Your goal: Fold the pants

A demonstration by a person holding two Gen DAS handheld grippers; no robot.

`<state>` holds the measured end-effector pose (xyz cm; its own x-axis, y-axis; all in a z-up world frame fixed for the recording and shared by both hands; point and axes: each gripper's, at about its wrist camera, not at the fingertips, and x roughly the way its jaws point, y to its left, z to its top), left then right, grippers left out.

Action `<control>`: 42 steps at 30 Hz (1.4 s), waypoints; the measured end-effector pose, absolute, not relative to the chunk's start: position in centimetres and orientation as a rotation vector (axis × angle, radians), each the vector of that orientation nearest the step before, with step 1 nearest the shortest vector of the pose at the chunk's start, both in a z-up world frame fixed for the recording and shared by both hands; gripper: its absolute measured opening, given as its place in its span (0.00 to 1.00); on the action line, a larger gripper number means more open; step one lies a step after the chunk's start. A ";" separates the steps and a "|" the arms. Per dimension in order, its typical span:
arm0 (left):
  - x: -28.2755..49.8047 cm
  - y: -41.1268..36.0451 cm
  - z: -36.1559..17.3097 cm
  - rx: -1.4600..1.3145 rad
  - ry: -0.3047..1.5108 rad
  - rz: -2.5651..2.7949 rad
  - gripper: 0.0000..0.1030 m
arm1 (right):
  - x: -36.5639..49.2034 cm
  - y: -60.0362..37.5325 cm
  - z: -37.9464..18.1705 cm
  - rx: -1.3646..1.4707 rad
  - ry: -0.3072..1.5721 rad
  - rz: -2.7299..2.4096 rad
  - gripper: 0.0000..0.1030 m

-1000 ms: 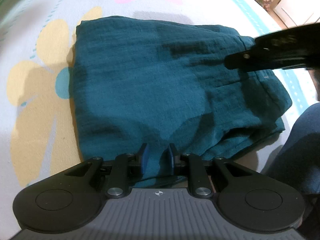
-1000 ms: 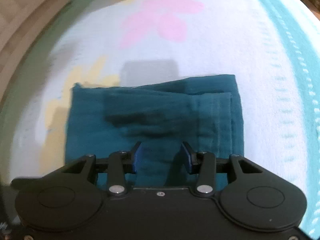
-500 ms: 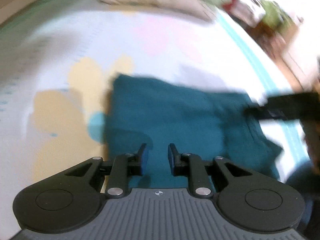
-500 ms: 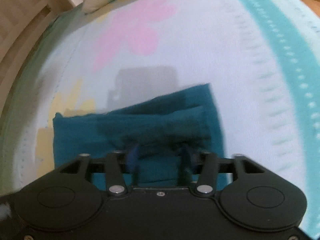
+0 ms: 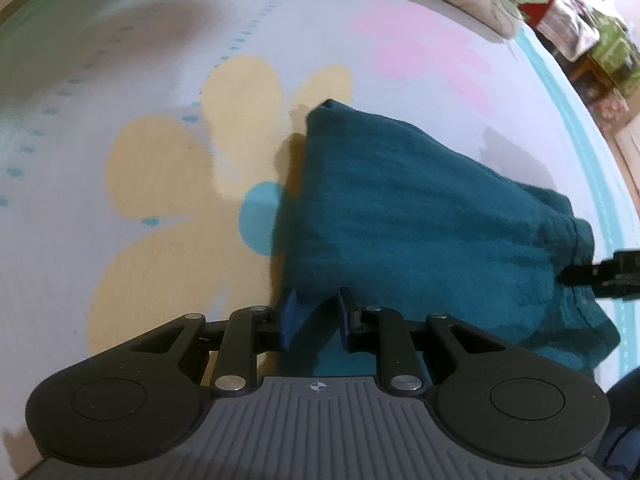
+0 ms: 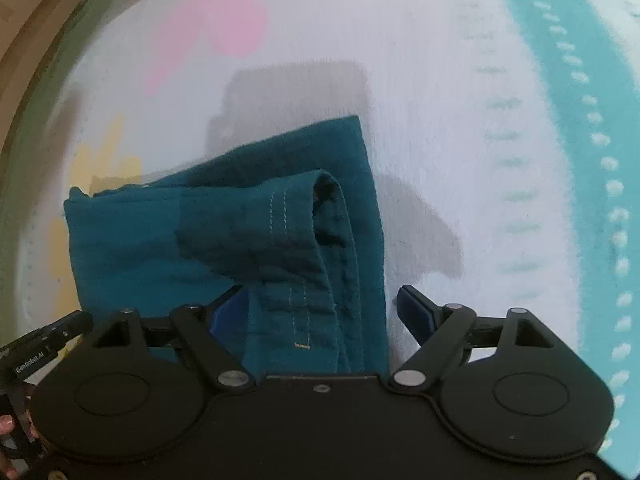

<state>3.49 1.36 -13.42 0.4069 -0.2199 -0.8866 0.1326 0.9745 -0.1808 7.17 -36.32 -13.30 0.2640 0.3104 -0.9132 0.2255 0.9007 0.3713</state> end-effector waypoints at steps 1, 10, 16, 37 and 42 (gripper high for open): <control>3.6 1.5 -13.5 -0.088 1.129 -0.212 0.21 | 7.3 -36.3 -13.5 0.487 1.320 0.066 0.81; 4.2 1.4 -14.3 -0.109 1.148 -0.240 0.49 | 7.6 -37.2 -14.2 0.605 1.294 0.120 0.95; 4.4 -0.3 -14.7 -0.019 1.154 -0.285 0.69 | 7.4 -37.8 -14.2 0.633 1.285 0.139 0.98; 6.5 -1.3 -14.4 -0.053 1.123 -0.267 0.25 | 7.5 -37.0 -13.6 0.573 1.251 0.159 0.59; 4.9 -1.9 -13.1 -0.002 1.050 -0.256 0.07 | 6.3 -35.4 -11.2 0.481 1.143 0.198 0.29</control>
<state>4.87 -1.87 -13.08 0.4708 -0.2103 -0.8568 0.2080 0.9703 -0.1238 6.35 -35.42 -11.21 0.4113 0.3906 -0.8236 0.0909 0.8815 0.4634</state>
